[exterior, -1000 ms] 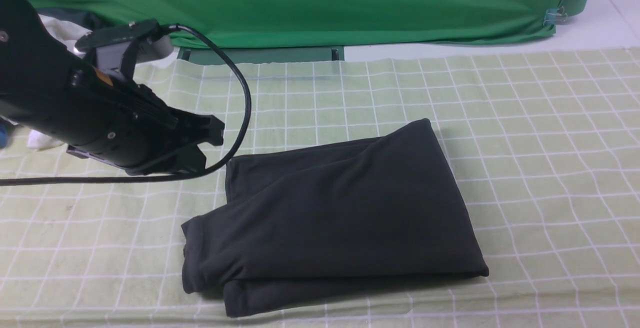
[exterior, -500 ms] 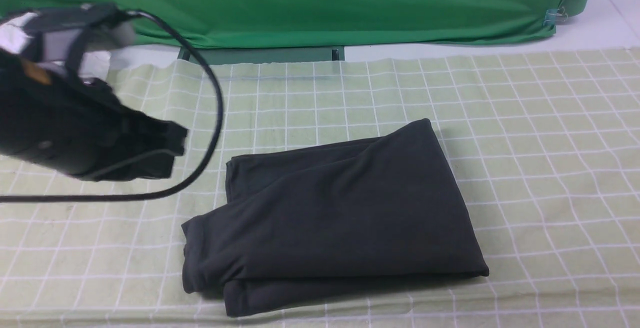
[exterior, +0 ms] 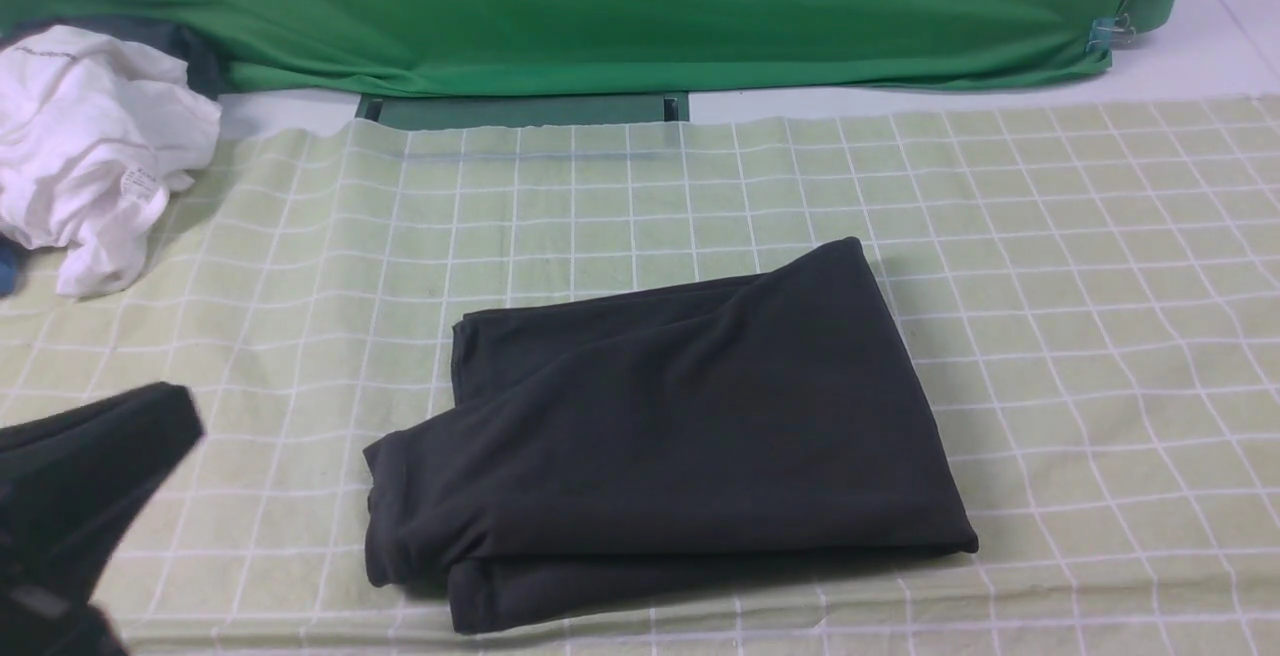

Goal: Fold a long-sleeved shirt over a green coffee tablecloth.

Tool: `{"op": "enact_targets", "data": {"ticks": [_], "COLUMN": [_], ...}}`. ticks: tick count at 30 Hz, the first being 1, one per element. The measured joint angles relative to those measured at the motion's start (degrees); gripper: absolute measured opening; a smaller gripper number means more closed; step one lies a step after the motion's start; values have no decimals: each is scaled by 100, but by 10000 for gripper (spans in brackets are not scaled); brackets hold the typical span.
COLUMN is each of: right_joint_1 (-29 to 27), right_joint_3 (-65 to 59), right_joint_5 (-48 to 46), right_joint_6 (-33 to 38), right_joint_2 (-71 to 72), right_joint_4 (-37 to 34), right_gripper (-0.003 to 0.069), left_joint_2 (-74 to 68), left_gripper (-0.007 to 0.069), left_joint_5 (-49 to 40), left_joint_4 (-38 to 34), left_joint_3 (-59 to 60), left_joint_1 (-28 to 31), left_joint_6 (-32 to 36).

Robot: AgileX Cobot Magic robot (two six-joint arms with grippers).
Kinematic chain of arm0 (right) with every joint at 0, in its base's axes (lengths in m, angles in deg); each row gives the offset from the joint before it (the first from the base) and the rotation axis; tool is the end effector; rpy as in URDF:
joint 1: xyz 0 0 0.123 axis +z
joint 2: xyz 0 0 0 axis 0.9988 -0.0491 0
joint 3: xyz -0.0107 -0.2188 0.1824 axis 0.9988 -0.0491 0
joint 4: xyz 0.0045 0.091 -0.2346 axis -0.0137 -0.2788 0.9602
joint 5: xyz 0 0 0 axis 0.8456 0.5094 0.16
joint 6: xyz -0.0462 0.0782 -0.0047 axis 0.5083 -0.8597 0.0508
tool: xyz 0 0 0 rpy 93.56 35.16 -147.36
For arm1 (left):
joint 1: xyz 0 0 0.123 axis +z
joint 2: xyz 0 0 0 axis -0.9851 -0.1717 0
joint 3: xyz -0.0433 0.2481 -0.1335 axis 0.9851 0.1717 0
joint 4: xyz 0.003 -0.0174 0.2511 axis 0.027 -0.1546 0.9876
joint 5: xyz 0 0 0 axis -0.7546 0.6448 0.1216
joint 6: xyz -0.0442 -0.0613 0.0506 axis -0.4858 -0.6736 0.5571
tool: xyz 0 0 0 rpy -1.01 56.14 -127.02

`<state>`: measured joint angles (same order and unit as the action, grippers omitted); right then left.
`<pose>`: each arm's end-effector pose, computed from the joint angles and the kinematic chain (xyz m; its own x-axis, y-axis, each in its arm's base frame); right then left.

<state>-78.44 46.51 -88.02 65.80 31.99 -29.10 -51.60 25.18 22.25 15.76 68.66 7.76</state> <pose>0.0550 0.0060 0.1889 -0.1466 -0.1541 -0.9771 -0.1476 0.9801 -0.1325 0.0606 -0.0310 0.3044 -0.2167 -0.1419 -0.9659 0.3554 0.9100 -0.2135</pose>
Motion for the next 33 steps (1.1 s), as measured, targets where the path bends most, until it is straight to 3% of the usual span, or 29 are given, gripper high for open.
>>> {"op": "enact_targets", "data": {"ticks": [6, 12, 20, 27, 33], "right_joint_1": [0, 0, 0, 0, 0], "right_joint_3": [0, 0, 0, 0, 0], "right_joint_5": [0, 0, 0, 0, 0], "right_joint_6": [0, 0, 0, 0, 0], "right_joint_2": [0, 0, 0, 0, 0], "right_joint_4": [-13, -13, -13, -13, -13], "right_gripper": [195, 196, 210, 228, 237], "left_joint_2": [787, 802, 802, 1157, 1561], "left_gripper": [13, 13, 13, 13, 13], "left_joint_5": [493, 520, 453, 782, 979], "left_joint_4": [37, 1005, 1686, 2339, 2399], "left_joint_3": [254, 290, 333, 1264, 2037], "left_joint_1": [0, 0, 0, 76, 392], "left_joint_6": [18, 273, 287, -501, -755]}}
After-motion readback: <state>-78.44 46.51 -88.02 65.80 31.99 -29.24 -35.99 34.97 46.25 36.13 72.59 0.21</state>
